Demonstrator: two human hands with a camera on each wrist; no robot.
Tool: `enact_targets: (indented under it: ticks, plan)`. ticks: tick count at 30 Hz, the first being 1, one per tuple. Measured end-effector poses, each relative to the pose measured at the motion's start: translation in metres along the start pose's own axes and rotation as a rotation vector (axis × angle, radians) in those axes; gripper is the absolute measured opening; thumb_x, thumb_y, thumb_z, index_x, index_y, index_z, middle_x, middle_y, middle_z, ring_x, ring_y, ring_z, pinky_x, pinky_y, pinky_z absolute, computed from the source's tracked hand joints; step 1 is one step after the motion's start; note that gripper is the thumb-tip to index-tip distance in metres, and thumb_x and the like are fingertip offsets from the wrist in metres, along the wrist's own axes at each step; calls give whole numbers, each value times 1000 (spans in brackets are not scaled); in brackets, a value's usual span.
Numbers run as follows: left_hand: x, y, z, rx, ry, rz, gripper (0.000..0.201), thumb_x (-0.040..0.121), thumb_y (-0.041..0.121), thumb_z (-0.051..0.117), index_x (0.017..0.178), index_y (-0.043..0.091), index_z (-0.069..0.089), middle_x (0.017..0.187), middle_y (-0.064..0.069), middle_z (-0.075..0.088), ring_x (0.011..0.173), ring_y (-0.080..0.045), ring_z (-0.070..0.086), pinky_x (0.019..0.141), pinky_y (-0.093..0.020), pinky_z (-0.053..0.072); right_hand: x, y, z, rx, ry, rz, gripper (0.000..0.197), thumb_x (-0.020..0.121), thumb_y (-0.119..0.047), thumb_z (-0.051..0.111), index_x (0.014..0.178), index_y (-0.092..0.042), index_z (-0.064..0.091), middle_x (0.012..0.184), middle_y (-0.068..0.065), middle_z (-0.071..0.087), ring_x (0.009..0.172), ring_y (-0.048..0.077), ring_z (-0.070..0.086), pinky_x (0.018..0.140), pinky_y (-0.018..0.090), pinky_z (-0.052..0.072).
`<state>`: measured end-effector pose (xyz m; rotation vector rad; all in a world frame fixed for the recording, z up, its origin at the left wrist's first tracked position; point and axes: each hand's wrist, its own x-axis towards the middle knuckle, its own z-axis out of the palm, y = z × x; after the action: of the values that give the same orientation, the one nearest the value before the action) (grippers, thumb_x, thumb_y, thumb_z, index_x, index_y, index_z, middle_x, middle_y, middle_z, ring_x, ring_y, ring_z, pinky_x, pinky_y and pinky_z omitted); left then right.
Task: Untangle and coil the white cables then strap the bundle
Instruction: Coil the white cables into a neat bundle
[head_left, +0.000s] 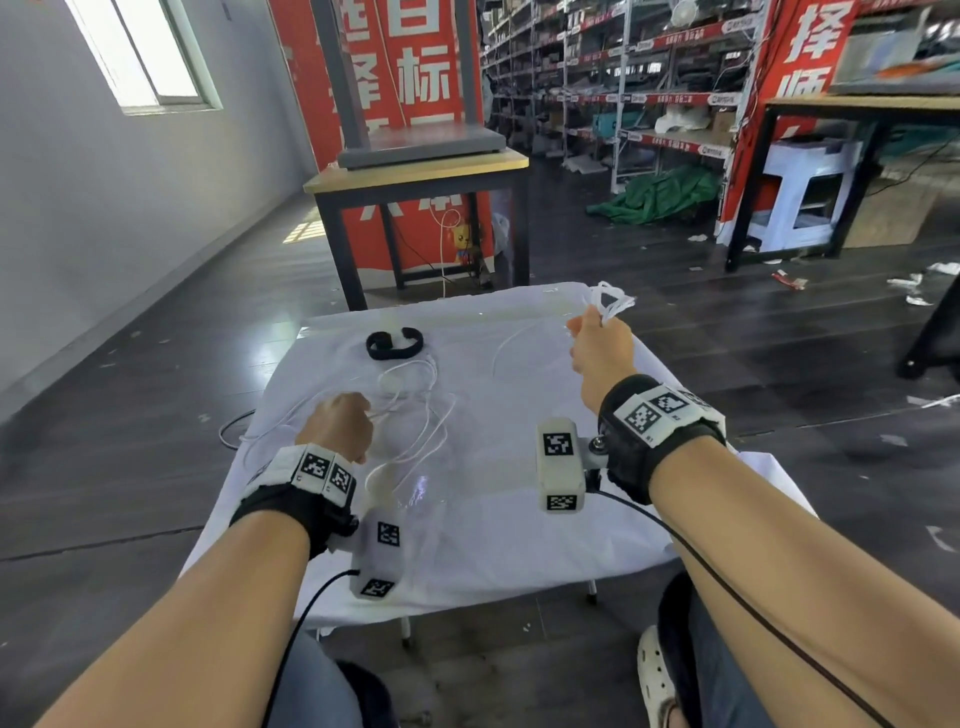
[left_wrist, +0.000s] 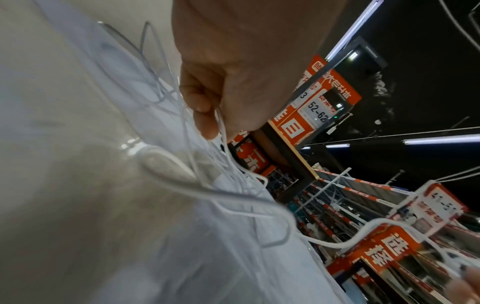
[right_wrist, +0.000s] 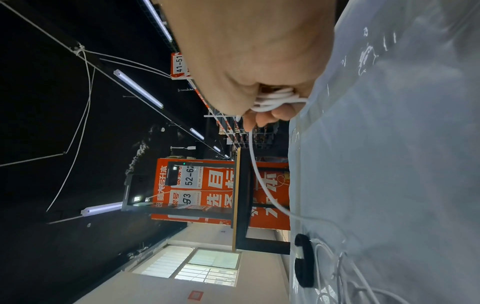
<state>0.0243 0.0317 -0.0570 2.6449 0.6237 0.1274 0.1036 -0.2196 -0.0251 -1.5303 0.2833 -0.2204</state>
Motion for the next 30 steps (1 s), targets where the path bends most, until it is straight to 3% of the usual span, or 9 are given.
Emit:
enact_targets:
  ticks: [2, 6, 8, 12, 15, 17, 22, 26, 30]
  plan:
    - [0, 9, -3, 40, -58, 34, 50, 91, -5, 35, 134, 15, 51, 105, -8, 66, 58, -13, 64, 72, -31, 49, -4, 1, 3, -12, -54, 2, 41, 101, -27, 36, 64, -18, 51, 74, 1, 52, 57, 15, 42, 56, 27, 35]
    - [1, 27, -7, 142, -171, 94, 53, 94, -1, 45, 144, 16, 38, 132, -8, 57, 99, -23, 66, 91, -39, 48, -9, 1, 4, -35, -105, -14, 40, 102, -28, 36, 67, -18, 53, 82, 0, 57, 59, 14, 44, 65, 31, 39]
    - [2, 35, -8, 120, -206, 107, 52, 95, -2, 38, 143, 17, 39, 138, -9, 52, 96, -23, 67, 88, -39, 49, -12, 1, 3, -39, -125, -20, 40, 102, -28, 36, 67, -18, 53, 80, 0, 56, 58, 14, 44, 62, 29, 39]
    - [2, 51, -11, -158, -71, 204, 38, 95, 4, 40, 128, 15, 58, 128, -6, 58, 67, -15, 69, 56, -26, 49, -20, -1, 1, -49, -199, -18, 39, 103, -27, 35, 70, -16, 52, 74, -4, 54, 57, 11, 44, 58, 22, 39]
    - [-10, 76, -16, -355, 64, 368, 30, 100, 13, 42, 119, 17, 65, 121, 8, 61, 89, -10, 65, 73, -18, 47, -25, -2, 0, -94, -279, -34, 35, 103, -28, 35, 79, -12, 55, 81, -4, 55, 59, 10, 45, 56, 19, 40]
    - [-18, 93, -14, -419, 39, 448, 27, 100, 20, 47, 121, 19, 64, 112, 14, 59, 96, -2, 56, 76, -8, 39, -27, -2, 1, -101, -342, -41, 32, 103, -29, 36, 88, -9, 56, 83, -5, 55, 59, 9, 45, 55, 17, 40]
    - [-14, 105, 5, -670, -205, 479, 27, 97, 18, 55, 121, 10, 63, 100, -2, 72, 71, -4, 69, 68, -12, 52, -22, -1, 4, 25, -472, 9, 32, 102, -28, 39, 85, -8, 57, 91, 3, 60, 64, 12, 57, 60, 20, 50]
    - [0, 88, 10, -367, -137, 496, 20, 96, 16, 55, 110, 11, 69, 93, 0, 73, 65, -6, 67, 60, -9, 47, -9, 1, 5, 446, -464, 204, 30, 102, -27, 41, 86, -5, 53, 109, 10, 62, 89, 23, 67, 86, 34, 55]
    - [7, 82, 14, 117, -57, 530, 32, 95, 12, 54, 124, 20, 64, 125, -4, 65, 111, -23, 61, 95, -31, 46, -1, 3, 4, 731, -484, 370, 38, 104, -30, 36, 76, -10, 51, 115, 13, 65, 107, 28, 63, 94, 37, 50]
